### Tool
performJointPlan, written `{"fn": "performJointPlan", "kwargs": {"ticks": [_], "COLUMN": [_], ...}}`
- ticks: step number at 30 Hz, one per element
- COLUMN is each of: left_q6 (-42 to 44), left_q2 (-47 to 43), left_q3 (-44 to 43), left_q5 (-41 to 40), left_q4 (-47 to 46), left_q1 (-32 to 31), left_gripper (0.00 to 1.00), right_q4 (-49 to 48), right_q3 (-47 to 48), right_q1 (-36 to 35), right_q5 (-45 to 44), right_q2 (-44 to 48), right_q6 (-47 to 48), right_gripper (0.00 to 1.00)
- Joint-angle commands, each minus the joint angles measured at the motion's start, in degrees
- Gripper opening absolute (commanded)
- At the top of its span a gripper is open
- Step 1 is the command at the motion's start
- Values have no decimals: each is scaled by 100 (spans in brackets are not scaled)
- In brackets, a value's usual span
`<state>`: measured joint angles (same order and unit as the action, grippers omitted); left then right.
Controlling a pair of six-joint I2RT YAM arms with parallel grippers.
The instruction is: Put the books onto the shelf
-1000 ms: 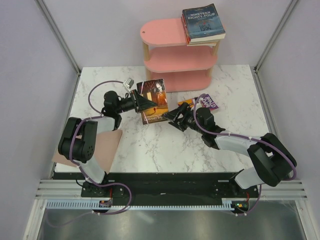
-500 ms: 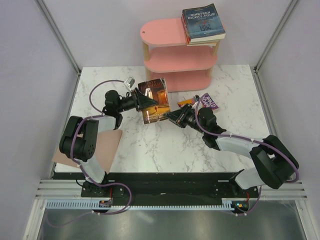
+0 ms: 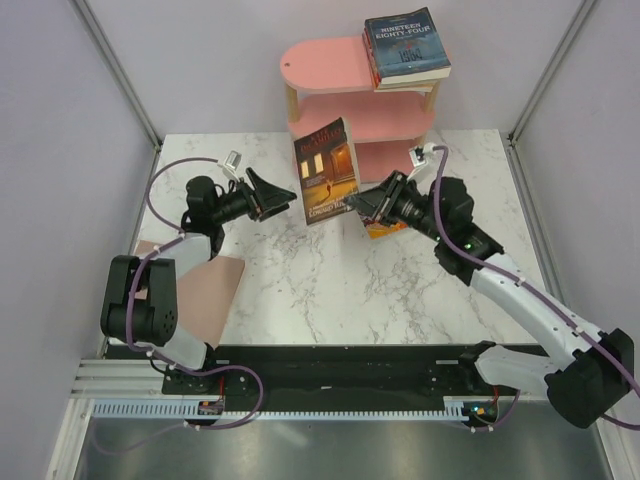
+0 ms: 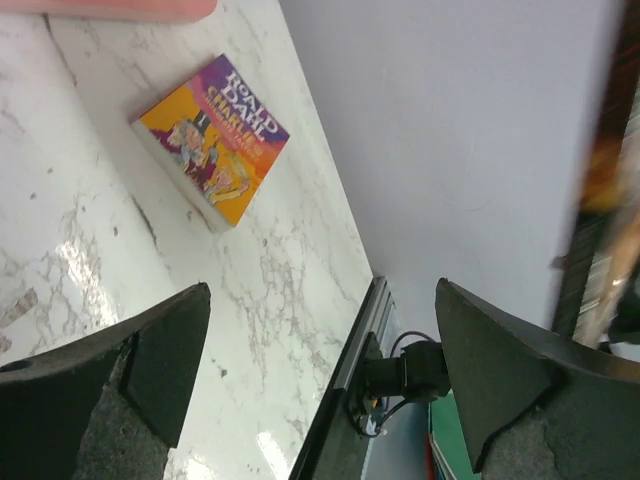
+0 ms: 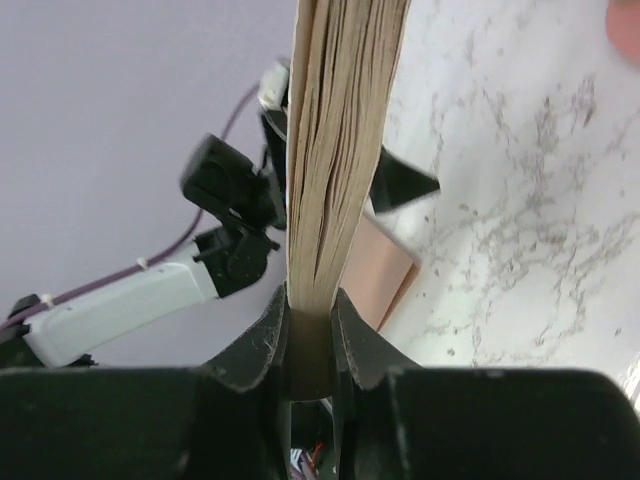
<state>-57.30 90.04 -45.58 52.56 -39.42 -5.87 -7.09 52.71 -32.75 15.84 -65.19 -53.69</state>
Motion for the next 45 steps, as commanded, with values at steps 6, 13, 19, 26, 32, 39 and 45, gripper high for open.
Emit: {"fn": "performJointPlan", "kwargs": {"ticks": [6,13,19,26,32,39,45], "left_q6": [676,755,755,720,738,738,764], "left_q2": [-13,40,-83,-180,-118,-39,40], "left_q3": [849,955,1034,1069,1183,1210,1218], "left_q5": [123,273,308,352,369,413,431], "left_q4": [180,189,189,198,207,215,233], "left_q1": [-11,-11,-11,-11,-11,-11,-11], "left_gripper": [100,100,100,100,100,100,100], "right_q4": [1860,2001,2010,1413,799,-195,-346], "right_q3": [3372,5702,6998,7464,7912,8106,8291], "right_q1": [1385,2027,2457,3090,3468,3855,4005], "right_q5": [1351,2247,2608,2916,3197,3742,4068], "right_q2": [-651,-2207,-3254,-3930,-4449,-5056,-5460], "right_q6": [1545,1239,650,-79,-905,-2100,-2602], "right_gripper": [1,2,4,5,6,6,6]}}
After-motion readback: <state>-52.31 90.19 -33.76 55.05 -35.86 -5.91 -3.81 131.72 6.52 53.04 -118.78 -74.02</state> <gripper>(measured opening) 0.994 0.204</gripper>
